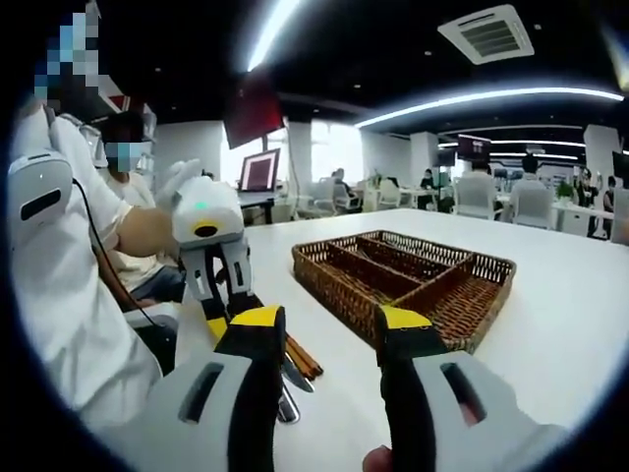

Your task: Arrange the knives, forks, and spoons in their matching storage slots by inserting each utensil handle-first until every utensil is classified and aligned in the correct compartment

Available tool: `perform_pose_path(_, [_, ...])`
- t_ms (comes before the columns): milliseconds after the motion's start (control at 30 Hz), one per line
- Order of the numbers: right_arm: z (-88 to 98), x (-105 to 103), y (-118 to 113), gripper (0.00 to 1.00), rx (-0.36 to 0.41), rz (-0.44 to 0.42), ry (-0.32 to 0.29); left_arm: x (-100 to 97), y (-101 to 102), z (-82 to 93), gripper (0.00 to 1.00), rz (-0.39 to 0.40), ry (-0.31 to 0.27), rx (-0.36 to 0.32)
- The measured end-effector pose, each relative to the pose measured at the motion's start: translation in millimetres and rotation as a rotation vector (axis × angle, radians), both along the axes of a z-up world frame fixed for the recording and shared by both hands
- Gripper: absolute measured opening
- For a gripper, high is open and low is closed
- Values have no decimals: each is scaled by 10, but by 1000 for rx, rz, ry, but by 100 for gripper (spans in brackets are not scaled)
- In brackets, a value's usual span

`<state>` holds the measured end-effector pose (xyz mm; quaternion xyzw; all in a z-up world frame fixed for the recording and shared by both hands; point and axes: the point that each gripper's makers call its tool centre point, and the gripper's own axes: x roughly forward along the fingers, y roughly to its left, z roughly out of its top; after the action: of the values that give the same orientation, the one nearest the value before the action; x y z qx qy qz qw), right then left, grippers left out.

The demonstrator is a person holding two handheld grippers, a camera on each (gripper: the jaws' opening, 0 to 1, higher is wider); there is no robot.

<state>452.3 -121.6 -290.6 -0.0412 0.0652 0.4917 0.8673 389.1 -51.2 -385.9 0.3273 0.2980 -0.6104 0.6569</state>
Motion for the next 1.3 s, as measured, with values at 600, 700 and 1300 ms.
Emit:
perform_pose_path(600, [22, 4, 19, 37, 2, -3, -5, 83, 271, 137, 0, 16, -14, 93])
perform_pose_path(700, [35, 14, 20, 37, 1, -3, -7, 80, 306, 171, 0, 8, -26, 113])
perform_pose_path(1300, [142, 51, -6, 38, 8, -3, -19, 364, 565, 426, 0, -4, -80, 199])
